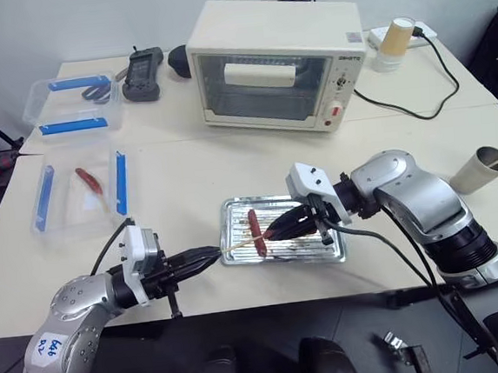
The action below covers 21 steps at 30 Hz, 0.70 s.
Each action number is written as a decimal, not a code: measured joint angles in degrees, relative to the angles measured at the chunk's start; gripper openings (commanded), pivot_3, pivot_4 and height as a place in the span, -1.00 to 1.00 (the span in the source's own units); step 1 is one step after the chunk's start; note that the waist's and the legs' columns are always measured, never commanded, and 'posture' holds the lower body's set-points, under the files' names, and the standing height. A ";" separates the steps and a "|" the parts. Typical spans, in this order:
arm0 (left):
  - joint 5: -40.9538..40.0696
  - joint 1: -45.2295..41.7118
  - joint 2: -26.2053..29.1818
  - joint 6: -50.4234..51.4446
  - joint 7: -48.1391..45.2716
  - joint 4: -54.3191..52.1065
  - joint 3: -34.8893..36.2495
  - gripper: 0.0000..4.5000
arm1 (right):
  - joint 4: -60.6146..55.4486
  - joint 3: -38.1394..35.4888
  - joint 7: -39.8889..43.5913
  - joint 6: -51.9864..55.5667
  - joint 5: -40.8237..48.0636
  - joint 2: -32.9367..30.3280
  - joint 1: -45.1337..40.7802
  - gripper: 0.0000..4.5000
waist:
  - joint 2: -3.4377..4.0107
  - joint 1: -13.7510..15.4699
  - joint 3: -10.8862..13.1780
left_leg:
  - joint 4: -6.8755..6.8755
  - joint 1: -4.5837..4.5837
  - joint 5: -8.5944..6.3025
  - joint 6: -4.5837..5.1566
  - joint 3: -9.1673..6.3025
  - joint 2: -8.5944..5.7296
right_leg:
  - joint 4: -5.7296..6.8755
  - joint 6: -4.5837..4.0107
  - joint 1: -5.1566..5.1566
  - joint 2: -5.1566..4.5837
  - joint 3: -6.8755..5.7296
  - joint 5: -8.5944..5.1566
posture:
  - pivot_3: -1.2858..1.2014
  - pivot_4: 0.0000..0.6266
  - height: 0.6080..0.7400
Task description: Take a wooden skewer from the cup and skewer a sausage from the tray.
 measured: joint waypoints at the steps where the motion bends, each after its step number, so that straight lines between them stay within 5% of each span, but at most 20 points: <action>1: 0.03 0.00 -0.03 0.00 0.00 0.05 -0.10 -1.00 | 0.00 0.03 -0.02 0.23 -0.02 0.00 0.00 -0.83 | 0.00 0.01 0.00 | 0.00 0.00 0.00 0.00 0.00 0.00 | 0.00 0.00 0.00 0.00 0.00 0.00 | 0.03 -0.52 1.00; 21: 0.28 -0.26 -0.05 0.15 -0.20 0.46 -1.24 -1.00 | 0.86 0.25 0.27 0.21 -0.31 -0.02 0.01 -0.83 | 0.00 -0.02 0.00 | 0.00 0.00 0.00 0.00 0.00 0.00 | -0.02 0.00 0.00 0.00 0.00 0.00 | 0.03 -0.52 1.00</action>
